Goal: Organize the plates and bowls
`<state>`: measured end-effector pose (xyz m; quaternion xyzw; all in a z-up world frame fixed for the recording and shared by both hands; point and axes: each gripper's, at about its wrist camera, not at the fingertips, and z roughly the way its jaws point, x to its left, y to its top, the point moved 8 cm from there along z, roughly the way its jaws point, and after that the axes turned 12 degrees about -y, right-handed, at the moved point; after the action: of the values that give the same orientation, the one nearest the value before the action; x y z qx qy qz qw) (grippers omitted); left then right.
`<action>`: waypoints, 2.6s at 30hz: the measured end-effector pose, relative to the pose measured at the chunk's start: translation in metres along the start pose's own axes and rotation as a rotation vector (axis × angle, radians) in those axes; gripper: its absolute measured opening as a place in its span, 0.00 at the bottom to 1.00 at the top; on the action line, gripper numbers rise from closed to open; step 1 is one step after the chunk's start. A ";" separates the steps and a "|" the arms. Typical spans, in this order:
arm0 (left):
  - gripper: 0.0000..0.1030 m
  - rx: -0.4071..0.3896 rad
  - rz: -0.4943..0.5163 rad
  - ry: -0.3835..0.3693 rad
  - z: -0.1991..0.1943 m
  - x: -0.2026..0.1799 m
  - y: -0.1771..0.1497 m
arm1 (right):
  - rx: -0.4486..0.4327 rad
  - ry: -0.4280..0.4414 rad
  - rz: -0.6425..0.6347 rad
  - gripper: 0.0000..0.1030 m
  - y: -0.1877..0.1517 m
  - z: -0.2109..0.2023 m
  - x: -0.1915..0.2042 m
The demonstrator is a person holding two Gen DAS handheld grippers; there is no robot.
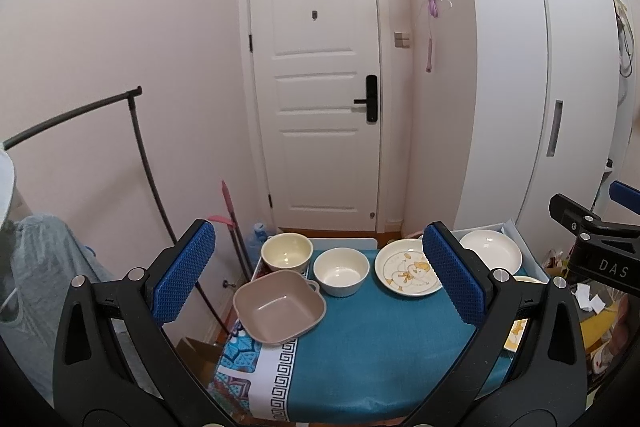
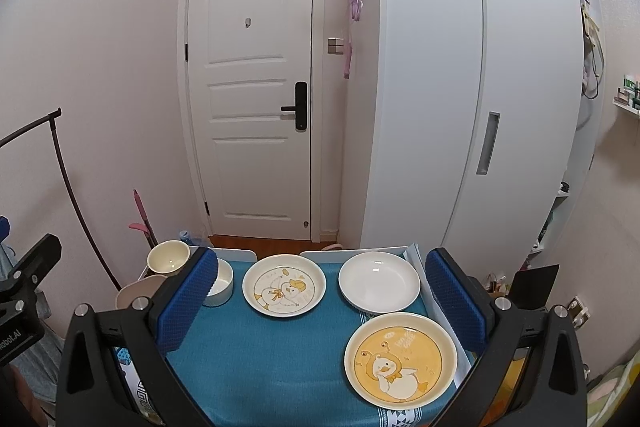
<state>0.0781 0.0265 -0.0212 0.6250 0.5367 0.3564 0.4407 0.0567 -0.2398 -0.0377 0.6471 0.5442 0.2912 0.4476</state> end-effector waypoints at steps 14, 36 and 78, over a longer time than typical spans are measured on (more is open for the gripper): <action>1.00 0.033 0.025 -0.062 0.034 -0.012 0.012 | -0.013 0.004 0.036 1.00 0.006 0.017 -0.032; 1.00 0.572 0.119 -0.418 0.220 -0.186 -0.140 | 0.552 0.097 0.212 1.00 -0.172 0.148 -0.171; 0.16 0.903 -0.179 -0.373 0.274 -0.266 -0.283 | 0.770 0.463 -0.035 0.14 -0.251 0.268 -0.176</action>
<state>0.1839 -0.2718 -0.3762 0.7580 0.6012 -0.0688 0.2433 0.1352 -0.4788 -0.3587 0.6750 0.7095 0.1972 0.0455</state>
